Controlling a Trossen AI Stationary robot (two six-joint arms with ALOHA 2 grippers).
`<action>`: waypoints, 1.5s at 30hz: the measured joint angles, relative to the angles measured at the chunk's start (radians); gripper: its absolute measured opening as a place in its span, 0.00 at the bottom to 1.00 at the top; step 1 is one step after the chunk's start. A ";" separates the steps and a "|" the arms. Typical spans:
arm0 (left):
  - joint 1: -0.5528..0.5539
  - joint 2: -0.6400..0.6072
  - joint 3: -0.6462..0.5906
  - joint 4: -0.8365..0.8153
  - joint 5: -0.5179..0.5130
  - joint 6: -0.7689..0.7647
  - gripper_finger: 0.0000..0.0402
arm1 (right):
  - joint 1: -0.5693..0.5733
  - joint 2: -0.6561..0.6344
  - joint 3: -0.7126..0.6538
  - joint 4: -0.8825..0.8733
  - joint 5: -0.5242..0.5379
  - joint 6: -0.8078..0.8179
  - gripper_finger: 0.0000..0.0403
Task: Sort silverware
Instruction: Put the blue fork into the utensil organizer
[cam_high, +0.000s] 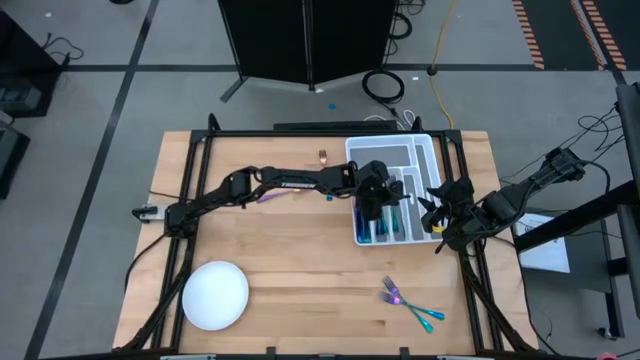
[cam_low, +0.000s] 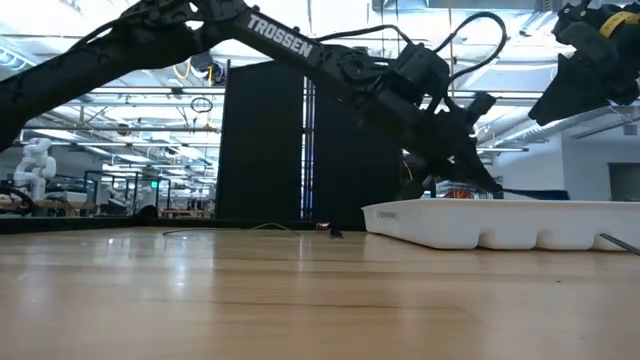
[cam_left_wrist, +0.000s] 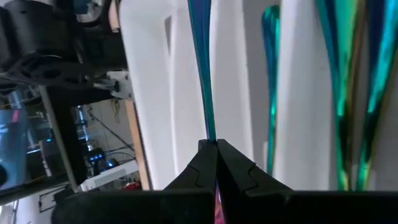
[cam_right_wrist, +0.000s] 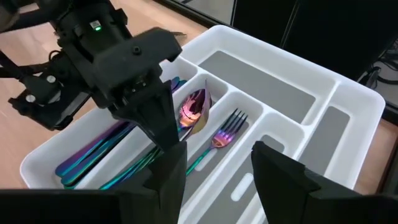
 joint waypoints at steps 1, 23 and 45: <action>0.000 0.000 0.000 -0.009 0.000 0.001 0.00 | 0.000 0.000 0.000 0.000 0.000 0.000 0.41; 0.002 0.000 -0.002 -0.002 -0.080 0.091 0.00 | 0.000 0.000 0.000 0.011 -0.001 -0.017 0.41; 0.002 0.000 -0.002 -0.007 -0.080 0.043 0.24 | 0.000 0.000 0.000 0.012 -0.027 -0.030 0.41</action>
